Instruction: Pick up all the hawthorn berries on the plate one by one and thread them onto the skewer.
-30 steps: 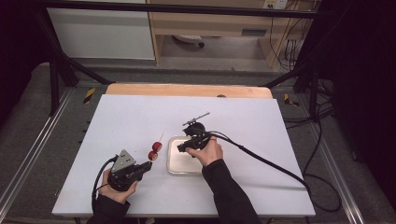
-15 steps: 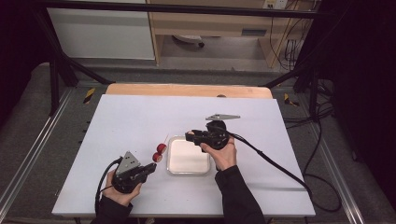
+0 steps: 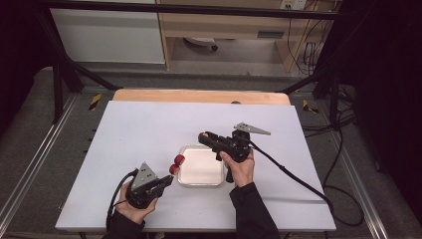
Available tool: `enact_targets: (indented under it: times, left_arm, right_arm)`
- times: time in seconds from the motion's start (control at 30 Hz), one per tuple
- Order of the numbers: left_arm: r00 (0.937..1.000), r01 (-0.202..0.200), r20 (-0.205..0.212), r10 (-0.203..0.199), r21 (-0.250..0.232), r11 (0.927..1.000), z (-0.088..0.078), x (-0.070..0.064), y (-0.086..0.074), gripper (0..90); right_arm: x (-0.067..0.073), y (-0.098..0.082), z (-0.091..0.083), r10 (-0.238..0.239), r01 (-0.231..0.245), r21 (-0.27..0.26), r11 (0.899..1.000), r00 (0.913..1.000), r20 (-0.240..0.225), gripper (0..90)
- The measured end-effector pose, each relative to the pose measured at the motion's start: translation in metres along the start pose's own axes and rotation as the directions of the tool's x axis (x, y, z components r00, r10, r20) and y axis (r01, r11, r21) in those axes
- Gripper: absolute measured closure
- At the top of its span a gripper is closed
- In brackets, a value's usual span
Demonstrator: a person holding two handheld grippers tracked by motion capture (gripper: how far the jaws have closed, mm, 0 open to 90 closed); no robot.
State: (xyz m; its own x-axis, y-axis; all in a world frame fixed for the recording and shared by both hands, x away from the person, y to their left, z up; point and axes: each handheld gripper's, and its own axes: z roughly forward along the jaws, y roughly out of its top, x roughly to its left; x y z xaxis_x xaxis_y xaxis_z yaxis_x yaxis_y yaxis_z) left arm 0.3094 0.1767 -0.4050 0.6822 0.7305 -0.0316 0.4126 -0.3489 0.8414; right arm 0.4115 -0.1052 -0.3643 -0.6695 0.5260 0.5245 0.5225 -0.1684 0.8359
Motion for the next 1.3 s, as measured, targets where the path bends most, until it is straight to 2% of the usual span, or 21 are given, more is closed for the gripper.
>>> enact_targets:
  times: [0.17,0.43,0.53,0.7,1.0,1.13,1.3]
  left_arm:
    - [0.9999,-0.009,0.011,0.008,0.001,1.0000,0.001,-0.007,0.005,88.5]
    - [0.9993,0.002,0.038,-0.002,-0.006,1.0000,0.004,-0.019,0.018,88.6]
    - [0.9989,0.010,0.046,-0.009,-0.022,0.9997,0.004,-0.022,0.025,88.5]
    - [0.9988,0.014,0.047,-0.013,-0.016,0.9998,0.009,-0.027,0.034,88.6]
    - [0.9983,0.044,0.041,-0.043,-0.034,0.9984,0.015,-0.028,0.039,88.6]
    - [0.9981,0.048,0.041,-0.046,-0.063,0.9969,0.011,-0.028,0.039,88.6]
    - [0.9982,0.046,0.042,-0.043,-0.069,0.9965,0.010,-0.028,0.040,88.6]
  right_arm:
    - [0.001,0.004,-0.003,0.033,-0.034,-0.022,0.999,0.9986,-0.042,62.2]
    - [0.003,0.012,-0.008,0.068,-0.078,-0.095,0.992,0.9924,-0.103,62.3]
    - [0.004,0.015,-0.011,0.066,-0.078,-0.110,0.991,0.9925,-0.102,62.2]
    - [0.005,0.016,-0.013,0.054,-0.066,-0.118,0.991,0.9935,-0.100,62.2]
    - [0.006,0.018,-0.016,0.055,-0.068,-0.124,0.990,0.9928,-0.107,62.2]
    - [0.007,0.019,-0.018,0.077,-0.092,-0.124,0.988,0.9897,-0.121,62.2]
    - [0.008,0.022,-0.020,0.113,-0.132,-0.125,0.983,0.9825,-0.148,62.3]
